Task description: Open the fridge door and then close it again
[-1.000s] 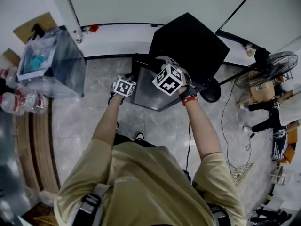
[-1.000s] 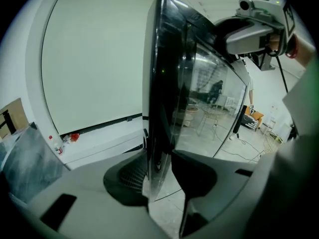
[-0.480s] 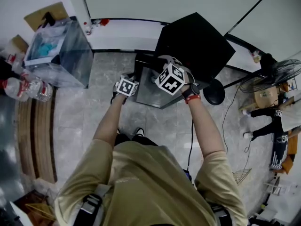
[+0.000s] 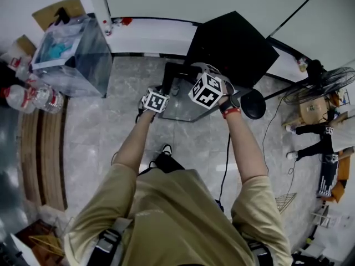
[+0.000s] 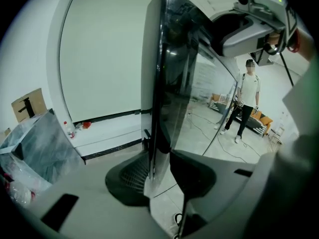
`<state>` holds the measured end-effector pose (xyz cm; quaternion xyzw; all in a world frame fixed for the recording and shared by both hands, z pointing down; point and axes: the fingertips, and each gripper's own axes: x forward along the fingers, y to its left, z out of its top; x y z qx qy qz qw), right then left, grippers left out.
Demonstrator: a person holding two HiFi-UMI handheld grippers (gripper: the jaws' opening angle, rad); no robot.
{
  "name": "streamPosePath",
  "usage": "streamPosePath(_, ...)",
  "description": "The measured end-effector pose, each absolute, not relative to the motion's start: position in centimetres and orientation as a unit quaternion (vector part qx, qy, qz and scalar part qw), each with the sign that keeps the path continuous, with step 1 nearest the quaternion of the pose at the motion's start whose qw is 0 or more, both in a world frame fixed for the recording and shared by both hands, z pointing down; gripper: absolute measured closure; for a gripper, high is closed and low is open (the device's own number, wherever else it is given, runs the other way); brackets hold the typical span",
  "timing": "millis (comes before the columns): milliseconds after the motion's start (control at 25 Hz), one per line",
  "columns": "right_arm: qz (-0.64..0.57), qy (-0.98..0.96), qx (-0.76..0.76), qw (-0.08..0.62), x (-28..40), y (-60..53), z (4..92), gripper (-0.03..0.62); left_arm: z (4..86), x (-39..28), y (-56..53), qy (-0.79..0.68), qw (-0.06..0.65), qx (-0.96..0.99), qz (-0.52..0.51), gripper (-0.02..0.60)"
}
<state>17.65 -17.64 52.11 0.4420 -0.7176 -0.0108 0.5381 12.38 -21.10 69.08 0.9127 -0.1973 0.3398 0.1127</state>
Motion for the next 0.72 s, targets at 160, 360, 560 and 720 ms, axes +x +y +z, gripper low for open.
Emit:
streamPosePath(160, -0.01, -0.714, 0.435, 0.549, 16.6, -16.1, 52.3, 0.368, 69.4, 11.0, -19.0, -0.2, 0.116, 0.913, 0.335, 0.448)
streamPosePath(360, -0.019, -0.71, 0.431, 0.556, 15.6, -14.6, 52.6, 0.358, 69.7, 10.0, -16.9, -0.202, 0.123, 0.914, 0.33, 0.453)
streamPosePath(560, -0.028, -0.712, 0.418, 0.563, 14.8, -13.1, 52.8, 0.352, 69.9, 9.1, -15.0, -0.21, 0.133, 0.91, 0.331, 0.456)
streamPosePath(720, -0.034, -0.72, 0.403, 0.564, 14.5, -11.9, 53.0, 0.352, 70.1, 8.6, -13.5, -0.223, 0.137, 0.904, 0.338, 0.456)
